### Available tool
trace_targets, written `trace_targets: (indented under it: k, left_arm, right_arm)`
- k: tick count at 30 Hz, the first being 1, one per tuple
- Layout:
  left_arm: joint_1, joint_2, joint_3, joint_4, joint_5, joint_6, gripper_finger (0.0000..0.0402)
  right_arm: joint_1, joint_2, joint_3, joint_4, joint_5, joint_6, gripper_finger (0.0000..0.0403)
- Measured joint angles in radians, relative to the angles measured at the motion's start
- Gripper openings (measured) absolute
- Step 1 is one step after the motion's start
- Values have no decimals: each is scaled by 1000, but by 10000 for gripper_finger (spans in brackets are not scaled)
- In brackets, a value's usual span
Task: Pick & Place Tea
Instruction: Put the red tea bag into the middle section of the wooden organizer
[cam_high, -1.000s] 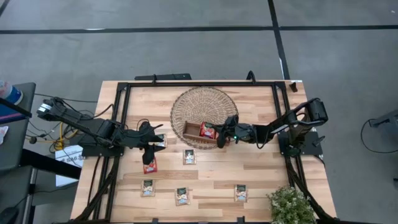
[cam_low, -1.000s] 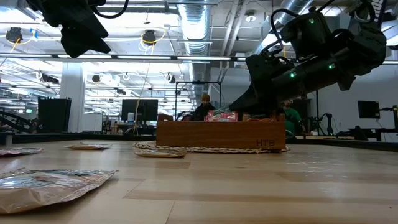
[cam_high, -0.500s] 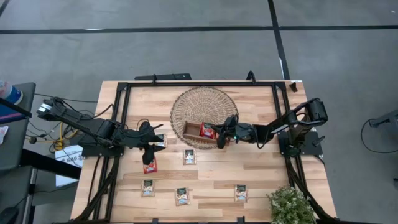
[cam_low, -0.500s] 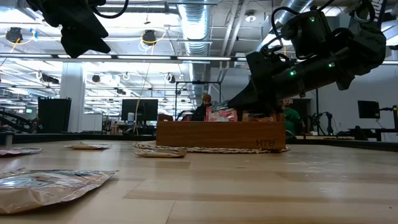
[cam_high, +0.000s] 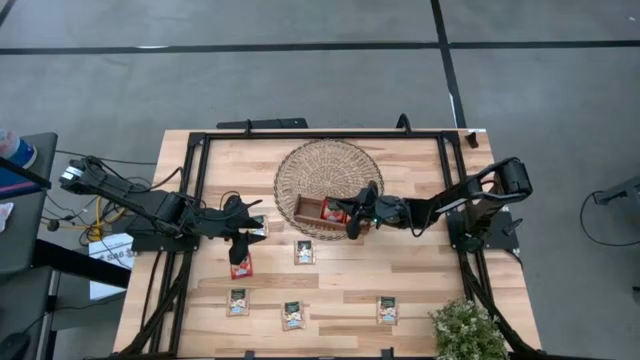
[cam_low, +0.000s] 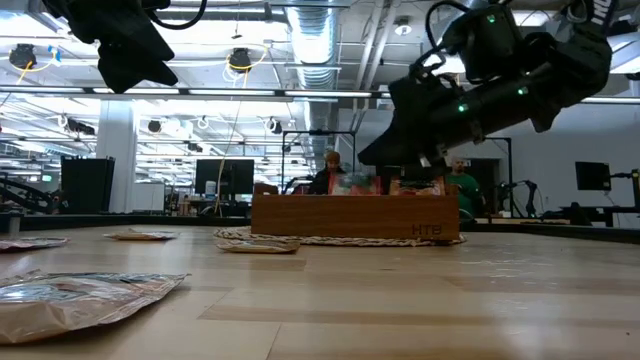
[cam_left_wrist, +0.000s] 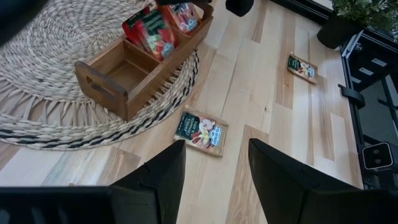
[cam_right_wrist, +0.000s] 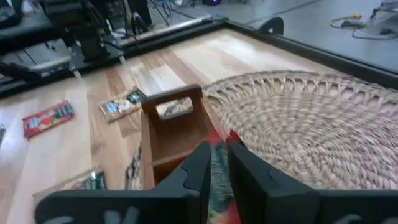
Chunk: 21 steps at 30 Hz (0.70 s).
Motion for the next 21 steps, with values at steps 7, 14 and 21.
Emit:
trace_targets:
  k: [7, 14, 21]
  left_arm:
    - [0, 0, 0, 0, 0, 0, 167]
    - [0, 0, 0, 0, 0, 0, 167]
    - [0, 0, 0, 0, 18, -23, 167]
  right_arm:
    - [1, -1, 5, -10, -2, 7, 52]
    - [3, -104, 6, -7, -1, -31, 52]
    - [21, -346, 6, -130, 2, -71, 43]
